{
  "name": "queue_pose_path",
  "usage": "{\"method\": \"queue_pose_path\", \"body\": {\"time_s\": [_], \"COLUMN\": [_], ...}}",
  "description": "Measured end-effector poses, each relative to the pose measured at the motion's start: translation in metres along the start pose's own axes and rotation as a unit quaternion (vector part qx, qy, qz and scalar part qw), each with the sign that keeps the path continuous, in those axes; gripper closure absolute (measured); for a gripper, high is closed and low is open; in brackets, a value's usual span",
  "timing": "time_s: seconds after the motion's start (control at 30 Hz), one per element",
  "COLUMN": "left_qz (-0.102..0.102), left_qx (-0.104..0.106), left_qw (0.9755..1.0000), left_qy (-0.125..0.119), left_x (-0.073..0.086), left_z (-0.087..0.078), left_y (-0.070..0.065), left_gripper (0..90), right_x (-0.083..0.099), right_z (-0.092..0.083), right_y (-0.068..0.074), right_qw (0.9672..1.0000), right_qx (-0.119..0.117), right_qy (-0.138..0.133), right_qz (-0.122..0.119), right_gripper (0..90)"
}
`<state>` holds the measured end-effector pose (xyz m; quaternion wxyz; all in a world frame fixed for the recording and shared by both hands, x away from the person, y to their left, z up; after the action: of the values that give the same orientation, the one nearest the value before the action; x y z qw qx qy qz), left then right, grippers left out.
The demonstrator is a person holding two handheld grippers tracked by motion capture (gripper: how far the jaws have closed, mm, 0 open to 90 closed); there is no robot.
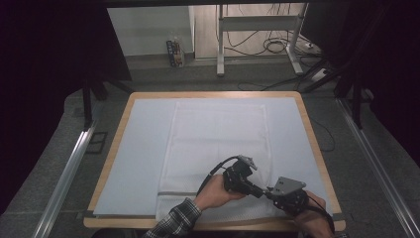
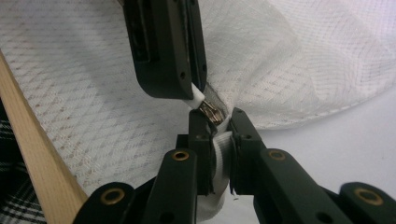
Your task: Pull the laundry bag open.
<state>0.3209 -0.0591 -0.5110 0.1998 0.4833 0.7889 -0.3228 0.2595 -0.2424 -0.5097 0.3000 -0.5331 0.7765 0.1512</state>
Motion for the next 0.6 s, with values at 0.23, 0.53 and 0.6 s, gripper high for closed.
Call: {"method": "queue_pose_path", "body": {"time_s": [0.23, 0.53, 0.6], "left_qz": [0.005, 0.004, 0.001], "left_qx": [-0.003, -0.023, -0.021], "left_qw": [1.0000, 0.9997, 0.9998], "left_qy": [0.001, 0.005, 0.005], "left_x": [-0.0006, -0.0017, -0.0008], "left_z": [0.0023, 0.0004, -0.0006], "left_y": [-0.0018, -0.0056, -0.0045], "left_gripper": [83.6, 87.1, 87.2], "right_x": [0.0001, -0.0008, -0.0008], "right_z": [-0.0001, 0.0000, -0.0001], "right_y": [-0.0005, 0.0013, 0.0013], "right_qw": [1.0000, 1.0000, 1.0000], "right_qx": [0.001, 0.005, 0.007], "right_qy": [-0.001, 0.002, 0.003], "right_qz": [0.006, 0.003, 0.005], "right_gripper": [80.9, 81.8, 82.8]}}
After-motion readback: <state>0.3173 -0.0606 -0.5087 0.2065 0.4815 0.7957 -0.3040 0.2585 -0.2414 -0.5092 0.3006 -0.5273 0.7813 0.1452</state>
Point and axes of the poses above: each handheld gripper's, and its own axes: z roughly forward along the jaws, x roughly out of its underside, y roughly to its left, the point moved 1 cm from there along z, roughly forward along the jaws, and after that the axes turned 11 degrees about -x, right-handed, at the moved point
